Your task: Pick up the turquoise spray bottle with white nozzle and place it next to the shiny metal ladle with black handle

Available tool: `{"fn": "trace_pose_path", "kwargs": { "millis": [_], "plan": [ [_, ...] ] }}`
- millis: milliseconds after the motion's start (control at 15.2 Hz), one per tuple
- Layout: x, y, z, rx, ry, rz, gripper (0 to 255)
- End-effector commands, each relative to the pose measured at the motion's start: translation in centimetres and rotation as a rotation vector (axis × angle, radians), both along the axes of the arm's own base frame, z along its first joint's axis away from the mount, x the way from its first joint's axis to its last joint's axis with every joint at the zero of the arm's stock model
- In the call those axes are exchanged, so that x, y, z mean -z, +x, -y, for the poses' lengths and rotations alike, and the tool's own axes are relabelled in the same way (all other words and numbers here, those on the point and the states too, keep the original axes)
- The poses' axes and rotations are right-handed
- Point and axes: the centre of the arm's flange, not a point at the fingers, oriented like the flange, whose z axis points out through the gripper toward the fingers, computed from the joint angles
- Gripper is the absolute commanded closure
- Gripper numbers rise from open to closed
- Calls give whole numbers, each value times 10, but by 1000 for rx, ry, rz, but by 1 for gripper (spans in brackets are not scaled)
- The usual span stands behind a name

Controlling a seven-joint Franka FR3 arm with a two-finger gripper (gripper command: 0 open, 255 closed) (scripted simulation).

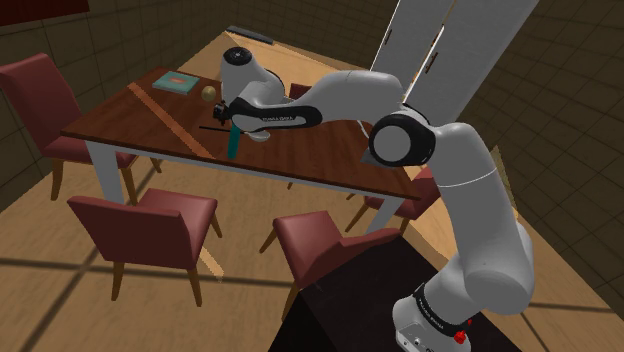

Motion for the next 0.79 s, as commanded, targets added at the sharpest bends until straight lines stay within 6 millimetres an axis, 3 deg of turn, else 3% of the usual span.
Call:
{"fn": "trace_pose_path", "kwargs": {
  "millis": [0,198,726],
  "plan": [
    [-11,-5,-3,0,0,0,0],
    [-43,-21,-13,0,0,0,0],
    [-43,-21,-13,0,0,0,0]
  ]
}}
